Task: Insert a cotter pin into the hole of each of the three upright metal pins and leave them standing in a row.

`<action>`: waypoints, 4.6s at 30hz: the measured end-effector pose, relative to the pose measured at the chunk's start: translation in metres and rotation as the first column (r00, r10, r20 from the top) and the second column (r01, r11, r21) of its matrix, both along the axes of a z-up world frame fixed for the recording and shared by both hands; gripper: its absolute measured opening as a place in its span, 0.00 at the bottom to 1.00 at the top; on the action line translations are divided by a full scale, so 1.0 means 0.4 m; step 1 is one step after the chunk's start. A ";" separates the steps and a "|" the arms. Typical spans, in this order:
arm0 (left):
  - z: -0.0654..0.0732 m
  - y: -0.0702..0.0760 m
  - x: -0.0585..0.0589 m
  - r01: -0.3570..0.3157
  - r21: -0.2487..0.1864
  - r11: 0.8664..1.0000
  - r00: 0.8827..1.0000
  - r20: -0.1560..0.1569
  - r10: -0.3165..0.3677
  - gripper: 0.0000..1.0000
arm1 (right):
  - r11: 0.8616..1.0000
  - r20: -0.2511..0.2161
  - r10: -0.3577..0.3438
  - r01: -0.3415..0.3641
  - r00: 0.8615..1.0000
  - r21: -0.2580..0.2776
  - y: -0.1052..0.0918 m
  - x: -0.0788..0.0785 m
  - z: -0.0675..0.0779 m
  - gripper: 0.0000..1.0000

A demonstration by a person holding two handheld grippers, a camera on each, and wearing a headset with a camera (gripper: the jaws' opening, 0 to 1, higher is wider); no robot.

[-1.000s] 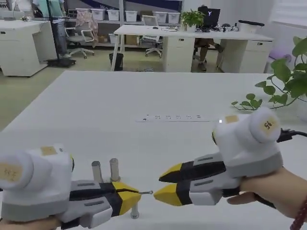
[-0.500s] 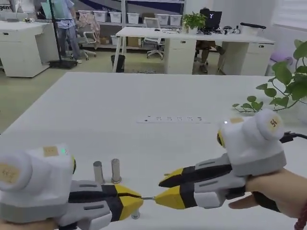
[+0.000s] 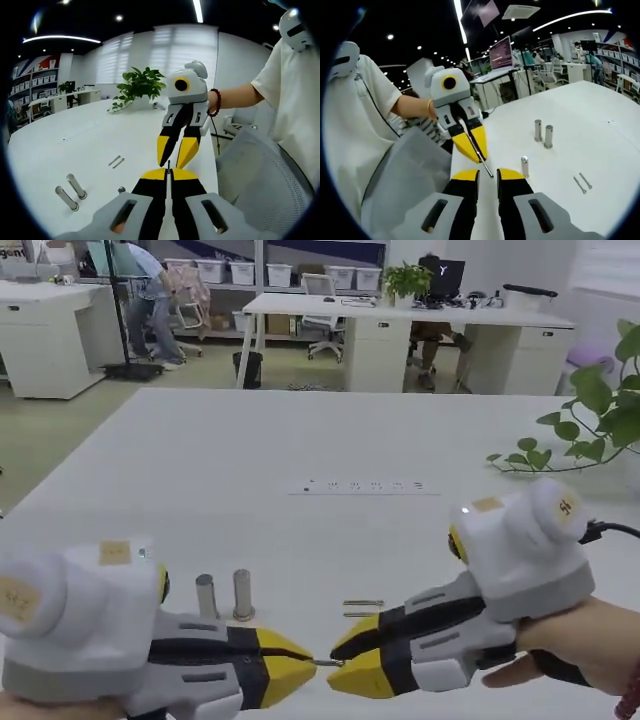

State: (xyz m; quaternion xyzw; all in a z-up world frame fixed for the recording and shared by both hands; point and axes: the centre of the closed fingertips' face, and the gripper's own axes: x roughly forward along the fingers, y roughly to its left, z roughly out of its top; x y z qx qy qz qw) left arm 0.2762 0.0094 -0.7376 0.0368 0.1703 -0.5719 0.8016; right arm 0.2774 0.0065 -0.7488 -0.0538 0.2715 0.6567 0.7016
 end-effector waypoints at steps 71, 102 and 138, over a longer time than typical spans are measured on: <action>-0.158 0.105 0.102 -0.291 0.101 0.951 0.956 0.003 0.292 0.24 | 0.971 0.196 0.103 -0.056 0.975 -0.231 -0.002 0.108 -0.127 0.02; -0.245 0.065 0.170 -0.305 0.161 0.939 0.951 0.001 0.309 0.13 | 0.969 0.168 0.111 -0.068 0.980 -0.239 0.018 0.148 -0.177 0.02; -0.250 0.059 0.172 -0.336 0.151 0.930 0.941 0.007 0.339 0.07 | 0.953 0.206 0.165 -0.103 0.965 -0.283 0.053 0.149 -0.176 0.03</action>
